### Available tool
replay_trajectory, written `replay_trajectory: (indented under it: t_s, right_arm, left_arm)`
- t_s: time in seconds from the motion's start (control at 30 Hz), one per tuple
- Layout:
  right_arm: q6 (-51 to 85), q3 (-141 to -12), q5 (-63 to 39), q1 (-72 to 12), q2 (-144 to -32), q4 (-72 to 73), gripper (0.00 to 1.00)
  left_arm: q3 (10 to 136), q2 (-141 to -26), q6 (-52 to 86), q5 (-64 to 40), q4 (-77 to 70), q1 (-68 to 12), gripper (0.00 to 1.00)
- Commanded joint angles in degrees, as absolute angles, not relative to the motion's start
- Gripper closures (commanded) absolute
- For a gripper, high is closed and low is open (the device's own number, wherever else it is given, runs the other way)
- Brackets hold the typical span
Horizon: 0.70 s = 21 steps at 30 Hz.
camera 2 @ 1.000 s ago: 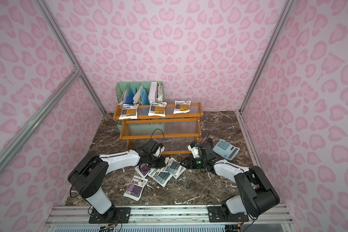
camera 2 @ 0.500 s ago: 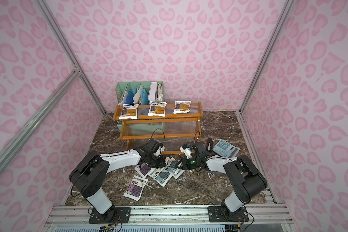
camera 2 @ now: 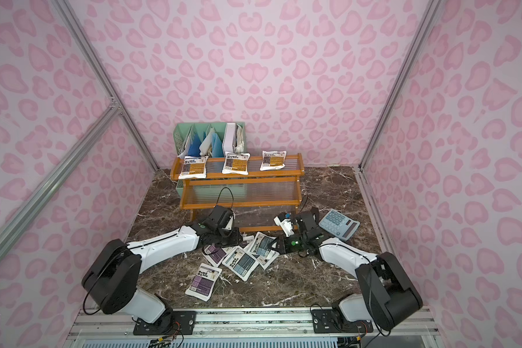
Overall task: Place the bagged coffee beans on the shelf by color
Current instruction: Pick up the bagged coffee beans at the center of the board, then place the bagged coffee beans on the shelf.
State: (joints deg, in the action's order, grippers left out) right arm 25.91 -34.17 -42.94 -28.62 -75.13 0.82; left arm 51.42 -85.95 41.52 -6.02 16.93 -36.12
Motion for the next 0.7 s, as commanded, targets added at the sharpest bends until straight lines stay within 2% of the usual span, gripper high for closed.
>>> replay_trajectory:
  t_s: [0.0, 0.13, 0.4, 0.5, 0.67]
  right_arm:
    - [26.7, -34.9, -41.2, -28.1, -69.4, -1.1, 1.0]
    - [31.4, -37.8, -37.0, -26.7, -63.8, 2.9, 1.0]
    - [51.1, -33.5, -15.5, -26.6, -62.6, 27.8, 1.0]
    - [51.1, -32.5, -8.4, -28.7, -63.0, 33.5, 1.0]
    - [50.0, -32.8, -2.5, -29.6, -64.6, 37.3, 1.0]
  left_arm:
    - [51.5, -82.7, 43.6, 2.8, 20.6, -36.1, 0.69]
    - [51.1, -80.1, 44.0, 4.7, 20.8, -36.1, 0.69]
    - [47.9, -77.5, 47.2, 5.5, 19.0, -36.1, 0.68]
    - [47.7, -76.6, 47.2, 5.5, 19.8, -36.1, 0.68]
    - [47.0, -74.0, 46.4, 7.2, 21.4, -36.1, 0.68]
